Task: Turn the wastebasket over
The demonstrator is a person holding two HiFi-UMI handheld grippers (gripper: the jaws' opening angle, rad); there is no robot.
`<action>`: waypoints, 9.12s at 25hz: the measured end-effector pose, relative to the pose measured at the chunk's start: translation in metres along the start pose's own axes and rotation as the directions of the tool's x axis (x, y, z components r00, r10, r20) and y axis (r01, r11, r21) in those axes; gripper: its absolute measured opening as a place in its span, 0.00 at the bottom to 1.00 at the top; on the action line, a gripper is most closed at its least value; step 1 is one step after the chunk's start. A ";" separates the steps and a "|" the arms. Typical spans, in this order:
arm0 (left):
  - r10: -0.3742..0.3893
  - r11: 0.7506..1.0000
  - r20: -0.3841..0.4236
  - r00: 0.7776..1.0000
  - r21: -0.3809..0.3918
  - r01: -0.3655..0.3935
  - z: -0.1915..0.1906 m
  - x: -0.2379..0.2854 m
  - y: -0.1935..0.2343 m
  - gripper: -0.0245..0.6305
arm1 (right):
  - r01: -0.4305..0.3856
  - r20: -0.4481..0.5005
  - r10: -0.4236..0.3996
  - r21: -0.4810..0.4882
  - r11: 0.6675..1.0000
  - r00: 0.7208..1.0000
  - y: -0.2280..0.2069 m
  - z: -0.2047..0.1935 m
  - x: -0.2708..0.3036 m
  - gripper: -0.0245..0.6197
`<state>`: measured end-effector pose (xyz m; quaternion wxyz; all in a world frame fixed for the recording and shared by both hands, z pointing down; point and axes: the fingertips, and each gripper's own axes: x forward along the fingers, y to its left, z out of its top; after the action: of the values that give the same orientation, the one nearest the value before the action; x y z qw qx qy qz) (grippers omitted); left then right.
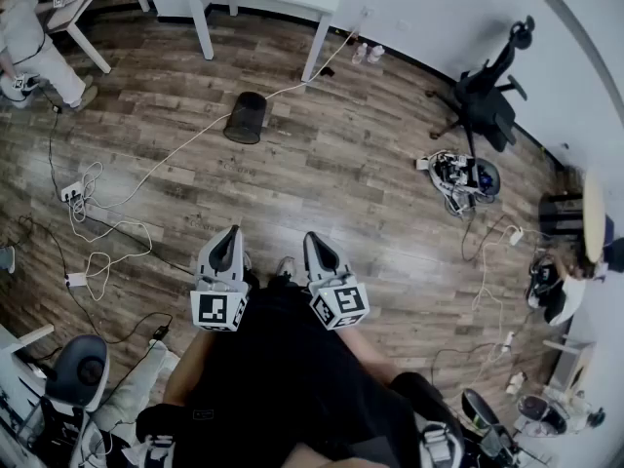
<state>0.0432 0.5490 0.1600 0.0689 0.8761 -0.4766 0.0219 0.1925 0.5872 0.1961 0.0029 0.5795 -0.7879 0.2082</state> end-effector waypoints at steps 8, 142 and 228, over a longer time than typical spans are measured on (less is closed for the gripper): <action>0.009 0.999 -0.019 1.000 -0.032 -0.010 0.004 -0.002 -0.007 0.08 | -0.020 0.002 0.020 -0.003 1.000 1.000 0.004 0.001 -0.004 0.09; -0.132 0.990 -0.266 0.955 -0.075 0.116 -0.260 0.494 0.458 0.08 | 0.015 -0.779 -0.250 -0.295 0.955 0.575 -0.250 -0.504 0.727 0.26; -0.188 0.935 -0.748 0.637 -0.335 -0.118 -0.549 0.464 0.502 0.43 | 0.374 -0.836 0.061 0.308 0.875 0.545 -0.269 -0.421 0.713 0.12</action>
<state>-0.1094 -0.0287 0.8017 0.4218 0.7645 -0.3799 0.3055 0.1048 0.0115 0.8433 0.2556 0.4674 -0.5646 0.6304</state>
